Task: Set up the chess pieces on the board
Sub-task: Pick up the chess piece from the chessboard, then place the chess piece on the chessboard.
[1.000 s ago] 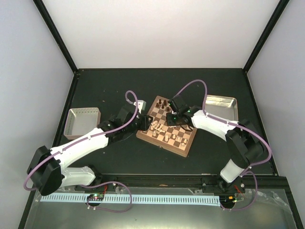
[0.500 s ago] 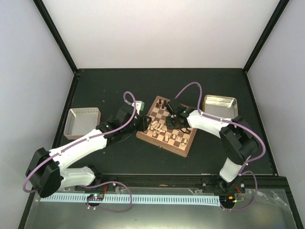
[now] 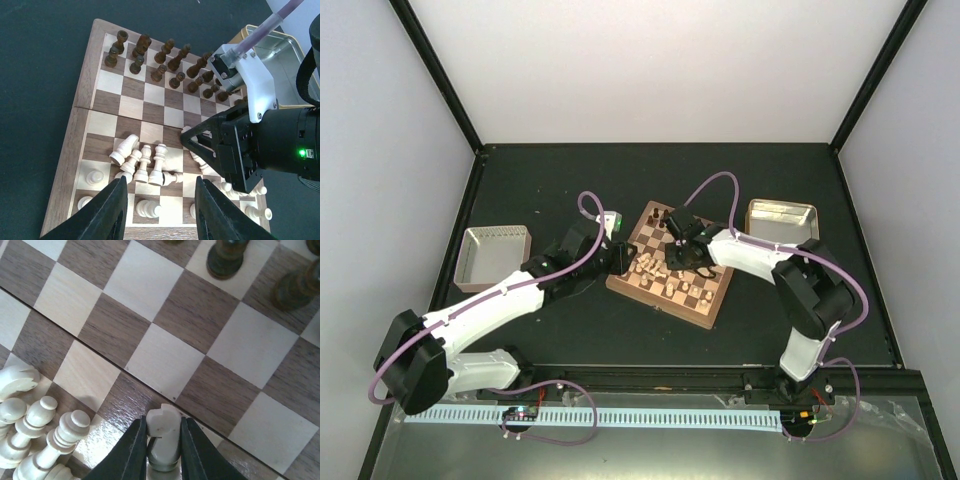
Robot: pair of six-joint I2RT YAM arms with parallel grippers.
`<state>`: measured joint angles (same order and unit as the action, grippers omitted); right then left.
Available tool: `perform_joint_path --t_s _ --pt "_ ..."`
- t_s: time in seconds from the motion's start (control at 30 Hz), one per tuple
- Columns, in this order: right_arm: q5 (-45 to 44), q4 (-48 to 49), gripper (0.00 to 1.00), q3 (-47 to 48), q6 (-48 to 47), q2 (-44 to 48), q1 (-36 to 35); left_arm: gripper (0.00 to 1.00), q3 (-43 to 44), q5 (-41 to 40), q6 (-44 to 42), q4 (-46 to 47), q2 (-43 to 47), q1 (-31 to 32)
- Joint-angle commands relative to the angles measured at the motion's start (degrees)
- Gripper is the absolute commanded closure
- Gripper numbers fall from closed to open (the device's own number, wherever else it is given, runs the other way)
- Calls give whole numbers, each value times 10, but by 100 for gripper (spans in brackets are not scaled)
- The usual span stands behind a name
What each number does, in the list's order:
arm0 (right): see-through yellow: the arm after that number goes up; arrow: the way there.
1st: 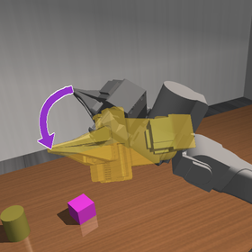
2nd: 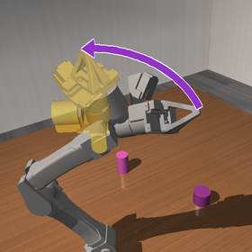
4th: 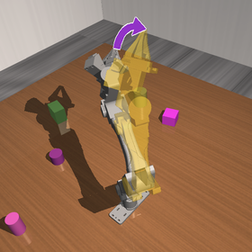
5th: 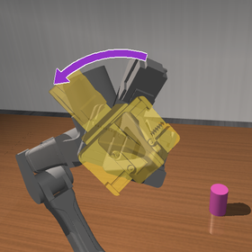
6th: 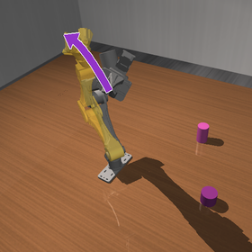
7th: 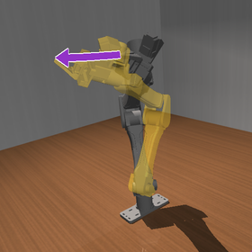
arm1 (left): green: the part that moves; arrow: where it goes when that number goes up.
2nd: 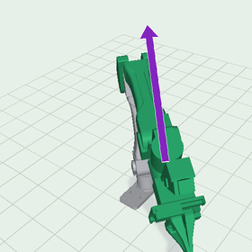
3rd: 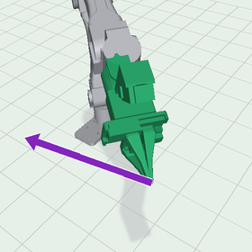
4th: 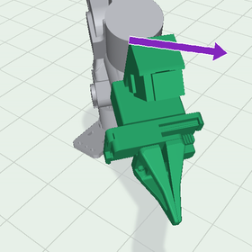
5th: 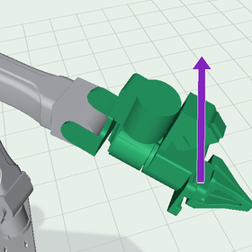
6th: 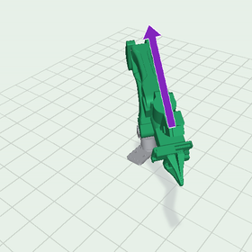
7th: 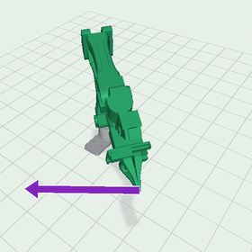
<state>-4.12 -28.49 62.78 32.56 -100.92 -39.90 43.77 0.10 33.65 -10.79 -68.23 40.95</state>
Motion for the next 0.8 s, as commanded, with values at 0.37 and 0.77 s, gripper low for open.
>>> perform_joint_path --t_s 0.37,0.77 --pt "-13 186 87 -69 -9 120 -3 50 8 78 1 45 20 -18" --pt "102 255 86 -112 309 290 1 34 -74 199 -20 301 27 -17"
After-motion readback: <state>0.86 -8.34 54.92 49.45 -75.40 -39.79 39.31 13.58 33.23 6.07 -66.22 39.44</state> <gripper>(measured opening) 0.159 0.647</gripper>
